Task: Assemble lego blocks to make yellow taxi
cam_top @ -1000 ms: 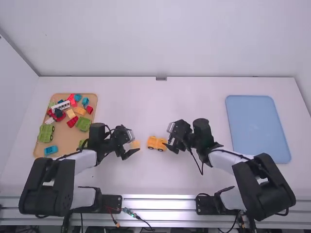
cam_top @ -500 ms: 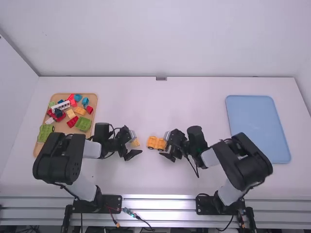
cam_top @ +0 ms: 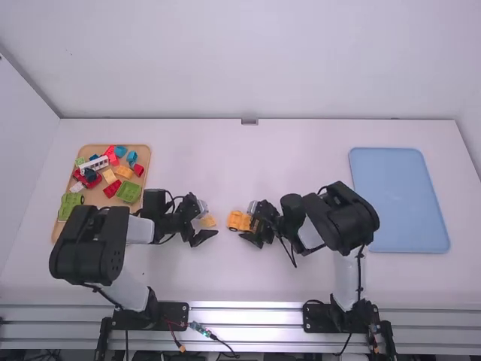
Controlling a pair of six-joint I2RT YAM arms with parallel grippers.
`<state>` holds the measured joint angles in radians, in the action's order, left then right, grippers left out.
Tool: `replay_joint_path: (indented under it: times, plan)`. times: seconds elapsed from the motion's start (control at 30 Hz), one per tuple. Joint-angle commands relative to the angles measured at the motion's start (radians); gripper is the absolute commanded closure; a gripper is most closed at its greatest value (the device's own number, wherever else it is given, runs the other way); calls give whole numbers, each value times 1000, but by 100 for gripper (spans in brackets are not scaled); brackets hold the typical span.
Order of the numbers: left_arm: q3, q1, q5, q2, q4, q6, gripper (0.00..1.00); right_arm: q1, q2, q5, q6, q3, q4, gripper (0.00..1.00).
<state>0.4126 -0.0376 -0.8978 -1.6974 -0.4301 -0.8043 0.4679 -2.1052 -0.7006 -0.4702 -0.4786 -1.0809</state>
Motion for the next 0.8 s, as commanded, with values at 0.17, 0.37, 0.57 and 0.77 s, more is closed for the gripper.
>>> replay_joint_path:
  times: [0.17,0.37,0.57,0.77]
  plan:
    - [5,-2,-29,-6,6,-7,1,-8,-38,-17,39,63,-171,23]
    - [5,-2,-30,-6,10,-7,1,-35,-39,-18,-5,160,-324,25]
    - [5,-2,-30,-6,12,-6,1,-49,-39,-93,-48,114,-231,19]
    - [5,-2,-30,-6,16,-6,1,-48,-39,-116,-51,-10,-12,20]
